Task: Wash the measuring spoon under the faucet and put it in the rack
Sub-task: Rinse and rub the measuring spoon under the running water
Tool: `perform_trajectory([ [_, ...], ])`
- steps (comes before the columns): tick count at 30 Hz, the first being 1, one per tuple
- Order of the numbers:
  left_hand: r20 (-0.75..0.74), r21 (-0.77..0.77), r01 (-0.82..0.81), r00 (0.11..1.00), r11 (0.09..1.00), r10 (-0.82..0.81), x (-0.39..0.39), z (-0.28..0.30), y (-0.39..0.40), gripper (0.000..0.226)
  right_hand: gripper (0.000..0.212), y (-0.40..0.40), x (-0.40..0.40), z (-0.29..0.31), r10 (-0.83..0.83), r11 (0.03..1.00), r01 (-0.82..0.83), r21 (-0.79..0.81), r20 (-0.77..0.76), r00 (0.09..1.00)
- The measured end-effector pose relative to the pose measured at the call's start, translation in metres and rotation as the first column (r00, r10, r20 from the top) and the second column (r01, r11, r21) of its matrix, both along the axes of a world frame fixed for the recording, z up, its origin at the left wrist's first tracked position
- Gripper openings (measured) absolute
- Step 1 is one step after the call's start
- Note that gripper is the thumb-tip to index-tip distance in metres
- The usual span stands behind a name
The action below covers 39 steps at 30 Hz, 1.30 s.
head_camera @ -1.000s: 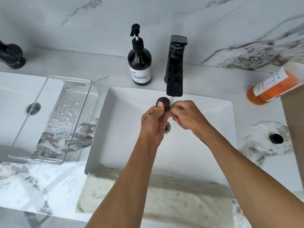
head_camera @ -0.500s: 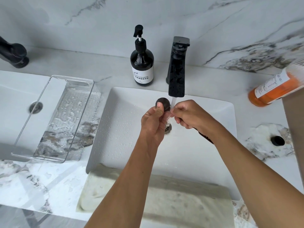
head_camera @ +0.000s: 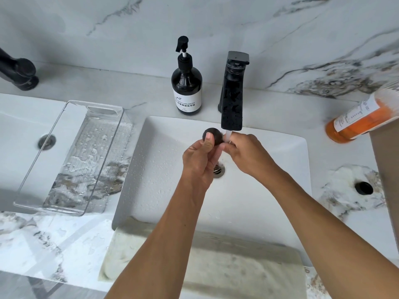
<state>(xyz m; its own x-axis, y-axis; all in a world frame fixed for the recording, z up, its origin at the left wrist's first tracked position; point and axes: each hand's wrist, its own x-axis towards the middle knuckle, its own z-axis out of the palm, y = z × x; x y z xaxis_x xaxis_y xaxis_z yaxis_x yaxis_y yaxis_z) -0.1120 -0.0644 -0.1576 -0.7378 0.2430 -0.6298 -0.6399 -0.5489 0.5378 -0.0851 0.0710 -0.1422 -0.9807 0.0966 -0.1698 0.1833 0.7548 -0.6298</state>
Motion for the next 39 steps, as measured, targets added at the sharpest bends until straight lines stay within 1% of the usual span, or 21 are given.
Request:
perform_trajectory([
  [2, -0.002, -0.027, -0.003, 1.000, 1.000, 0.003, -0.001, 0.000, -0.003, 0.016, 0.013, 0.003, 0.003, -0.002, 0.049, 0.997, -0.046, -0.067, 0.036, 0.998],
  [4, 0.000, -0.026, -0.008, 1.000, 1.000, 0.008, 0.000, 0.000, -0.004, 0.015, 0.015, 0.004, 0.004, -0.004, 0.004, 0.997, 0.001, -0.079, 0.061, 0.998],
  [7, -0.017, 0.026, 0.017, 1.000, 1.000, -0.017, 0.004, 0.001, -0.001, 0.015, 0.046, 0.001, 0.002, -0.003, -0.097, 0.994, 0.099, -0.042, 0.048, 0.994],
  [9, -0.039, 0.048, 0.030, 0.999, 0.998, -0.028, 0.004, 0.002, 0.000, 0.016, 0.052, 0.002, 0.001, 0.001, -0.107, 0.991, 0.110, -0.076, 0.045, 0.993],
  [11, -0.057, 0.050, 0.025, 0.998, 0.998, -0.022, 0.002, 0.002, -0.002, 0.017, 0.046, 0.003, 0.000, 0.005, -0.078, 0.988, 0.083, -0.133, 0.046, 0.996],
  [13, -0.067, 0.059, 0.020, 0.998, 0.998, -0.016, 0.001, 0.004, -0.004, 0.018, 0.033, 0.003, 0.000, 0.010, -0.057, 0.976, 0.067, -0.207, 0.052, 0.997],
  [15, -0.066, 0.080, 0.019, 0.998, 0.997, -0.014, 0.002, 0.005, -0.003, 0.019, 0.023, 0.002, 0.000, 0.014, -0.072, 0.954, 0.087, -0.286, 0.061, 0.996],
  [16, -0.065, 0.087, 0.019, 0.998, 0.996, -0.013, 0.002, 0.006, -0.003, 0.019, 0.022, 0.002, 0.000, 0.015, -0.089, 0.942, 0.106, -0.319, 0.067, 0.994],
  [18, -0.060, 0.089, 0.015, 0.998, 0.996, -0.009, 0.002, 0.006, -0.003, 0.019, 0.029, 0.002, -0.001, 0.015, -0.103, 0.931, 0.130, -0.342, 0.096, 0.990],
  [20, -0.054, 0.084, 0.013, 0.999, 0.996, -0.008, 0.001, 0.006, -0.003, 0.017, 0.039, 0.001, -0.004, 0.016, -0.092, 0.943, 0.132, -0.306, 0.142, 0.986],
  [22, -0.047, 0.077, 0.014, 0.999, 0.997, -0.010, 0.001, 0.005, -0.004, 0.016, 0.042, 0.002, -0.007, 0.016, -0.083, 0.950, 0.134, -0.283, 0.184, 0.979],
  [23, -0.045, 0.075, 0.014, 0.999, 0.997, -0.011, 0.001, 0.005, -0.005, 0.015, 0.042, 0.003, -0.007, 0.016, -0.074, 0.945, 0.136, -0.299, 0.210, 0.975],
  [25, -0.049, 0.072, 0.014, 0.999, 0.997, -0.010, 0.001, 0.005, -0.006, 0.016, 0.038, 0.005, -0.004, 0.017, -0.035, 0.909, 0.132, -0.394, 0.244, 0.969],
  [27, -0.064, 0.060, 0.016, 0.998, 0.998, -0.012, -0.001, 0.005, -0.008, 0.018, 0.030, 0.007, -0.001, 0.016, -0.013, 0.861, 0.126, -0.492, 0.226, 0.974],
  [28, -0.069, 0.055, 0.012, 0.998, 0.998, -0.008, -0.002, 0.005, -0.008, 0.018, 0.028, 0.008, 0.000, 0.016, -0.019, 0.848, 0.133, -0.512, 0.222, 0.975],
  [30, -0.067, 0.054, -0.001, 0.998, 0.999, 0.005, -0.003, 0.006, -0.008, 0.017, 0.029, 0.006, -0.002, 0.017, -0.042, 0.871, 0.151, -0.467, 0.236, 0.971],
  [33, -0.061, 0.061, -0.014, 0.998, 0.998, 0.017, -0.004, 0.005, -0.008, 0.017, 0.039, 0.001, -0.007, 0.018, -0.034, 0.956, 0.102, -0.276, 0.240, 0.970],
  [35, -0.061, 0.059, -0.014, 0.998, 0.998, 0.018, -0.006, 0.005, -0.009, 0.017, 0.042, -0.001, -0.009, 0.019, -0.038, 0.969, 0.096, -0.227, 0.250, 0.968],
  [37, -0.069, 0.055, -0.001, 0.998, 0.998, 0.004, -0.007, 0.005, -0.011, 0.018, 0.043, 0.000, -0.009, 0.019, -0.037, 0.955, 0.119, -0.270, 0.289, 0.957],
  [39, -0.086, 0.056, 0.020, 0.996, 0.998, -0.015, -0.008, 0.006, -0.012, 0.018, 0.039, 0.004, -0.007, 0.019, -0.020, 0.911, 0.137, -0.390, 0.292, 0.956],
])
